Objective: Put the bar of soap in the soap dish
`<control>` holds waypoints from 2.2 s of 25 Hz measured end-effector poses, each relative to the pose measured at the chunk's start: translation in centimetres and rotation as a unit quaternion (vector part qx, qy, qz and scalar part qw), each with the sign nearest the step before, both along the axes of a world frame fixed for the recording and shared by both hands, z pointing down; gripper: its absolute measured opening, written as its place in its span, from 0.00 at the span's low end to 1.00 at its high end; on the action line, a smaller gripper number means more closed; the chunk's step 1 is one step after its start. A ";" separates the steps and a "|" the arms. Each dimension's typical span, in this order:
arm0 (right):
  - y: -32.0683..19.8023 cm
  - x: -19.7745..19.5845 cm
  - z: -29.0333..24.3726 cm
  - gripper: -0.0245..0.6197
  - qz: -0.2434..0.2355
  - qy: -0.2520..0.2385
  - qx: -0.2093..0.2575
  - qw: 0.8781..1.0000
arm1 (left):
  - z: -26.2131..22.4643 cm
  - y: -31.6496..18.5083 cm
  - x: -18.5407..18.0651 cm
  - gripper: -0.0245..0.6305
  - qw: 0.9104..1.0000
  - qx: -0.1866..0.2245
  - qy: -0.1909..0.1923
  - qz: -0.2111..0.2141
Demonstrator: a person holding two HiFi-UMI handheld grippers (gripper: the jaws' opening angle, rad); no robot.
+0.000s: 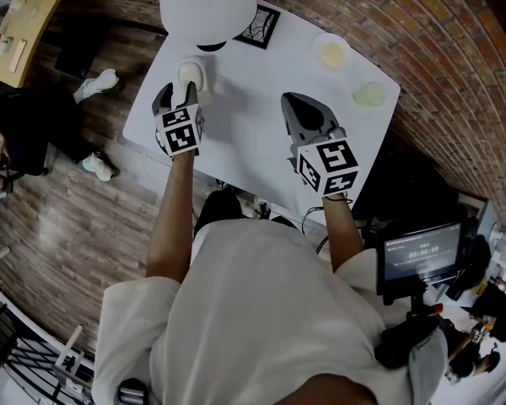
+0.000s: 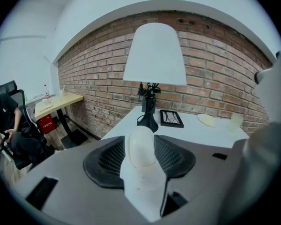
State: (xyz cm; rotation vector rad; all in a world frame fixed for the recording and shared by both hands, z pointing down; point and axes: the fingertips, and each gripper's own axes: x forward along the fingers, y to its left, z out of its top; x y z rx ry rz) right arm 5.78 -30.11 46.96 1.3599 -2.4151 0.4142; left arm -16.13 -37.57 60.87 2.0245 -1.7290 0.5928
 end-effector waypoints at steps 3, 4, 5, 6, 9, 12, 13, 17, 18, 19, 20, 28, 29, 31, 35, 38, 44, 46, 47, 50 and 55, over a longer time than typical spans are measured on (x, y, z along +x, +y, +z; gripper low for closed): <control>0.1 0.1 -0.5 0.05 -0.004 -0.001 0.007 1.000 | -1.0 0.4 -0.3 0.27 1.000 0.010 -0.006 -0.001; 0.3 0.0 -0.6 0.05 -0.007 -0.001 0.010 1.000 | -1.4 0.6 -0.4 0.25 1.000 0.013 -0.006 -0.005; 0.5 0.0 -0.9 0.05 -0.010 -0.001 0.014 1.000 | -1.8 0.9 -0.6 0.20 1.000 0.017 -0.007 -0.008; 0.7 0.1 -1.2 0.05 -0.012 -0.001 0.017 1.000 | -2.3 1.2 -0.8 0.17 1.000 0.021 -0.007 -0.010; 1.5 0.5 -2.7 0.05 -0.018 -0.004 0.029 0.999 | -4.6 2.5 -0.6 0.11 0.999 0.037 -0.009 -0.009; 1.3 1.1 -3.9 0.05 -0.031 -0.003 0.044 0.999 | -6.8 3.2 -0.2 0.05 0.998 0.061 -0.022 -0.013; 1.2 1.3 -4.2 0.05 -0.036 -0.002 0.049 0.998 | -7.4 3.4 0.0 0.05 0.997 0.068 -0.027 -0.013; 1.4 1.1 -5.5 0.05 -0.050 -0.004 0.068 0.996 | -10.0 4.8 0.4 0.05 0.995 0.091 -0.035 -0.001; 1.5 0.8 -5.9 0.05 -0.053 -0.004 0.072 0.996 | -10.7 5.3 0.5 0.05 0.995 0.096 -0.033 0.002; 1.7 0.5 -6.3 0.05 -0.057 -0.004 0.076 0.995 | -11.3 5.9 0.5 0.05 0.994 0.101 -0.030 0.005; 1.9 0.2 -6.7 0.05 -0.060 -0.004 0.080 0.995 | -11.8 6.6 0.6 0.05 0.994 0.104 -0.027 0.007; 3.8 -1.4 -9.7 0.05 -0.089 -0.010 0.115 0.989 | -16.5 10.8 1.2 0.05 0.988 0.153 -0.023 0.003; 4.1 -1.6 -10.1 0.05 -0.092 -0.011 0.120 0.988 | -17.3 11.2 1.2 0.05 0.986 0.162 -0.026 0.001; 4.6 -1.8 -10.9 0.05 -0.097 -0.012 0.130 0.987 | -18.8 12.1 1.2 0.05 0.983 0.178 -0.031 -0.001; 5.7 -2.5 -12.4 0.05 -0.112 -0.008 0.146 0.983 | -21.6 13.8 1.1 0.05 0.978 0.205 -0.036 -0.005; 6.6 -3.2 -13.6 0.05 -0.126 -0.003 0.159 0.979 | -23.4 15.1 0.9 0.05 0.972 0.229 -0.058 -0.012; 8.5 -4.0 -15.8 0.05 -0.149 -0.007 0.171 0.974 | -26.0 17.8 1.7 0.05 0.965 0.251 -0.070 -0.009; 9.3 -4.1 -16.5 0.05 -0.153 -0.008 0.178 0.972 | -26.9 19.1 2.2 0.05 0.964 0.256 -0.075 -0.006; 9.7 -4.2 -16.9 0.05 -0.155 -0.009 0.182 0.971 | -27.4 19.7 2.3 0.05 0.963 0.259 -0.077 -0.004; 10.7 -4.5 -17.7 0.05 -0.161 -0.014 0.190 0.968 | -28.8 21.4 2.5 0.05 0.960 0.269 -0.079 -0.005; 12.3 -4.9 -18.8 0.05 -0.172 -0.011 0.204 0.964 | -30.9 23.6 2.7 0.05 0.955 0.283 -0.086 -0.005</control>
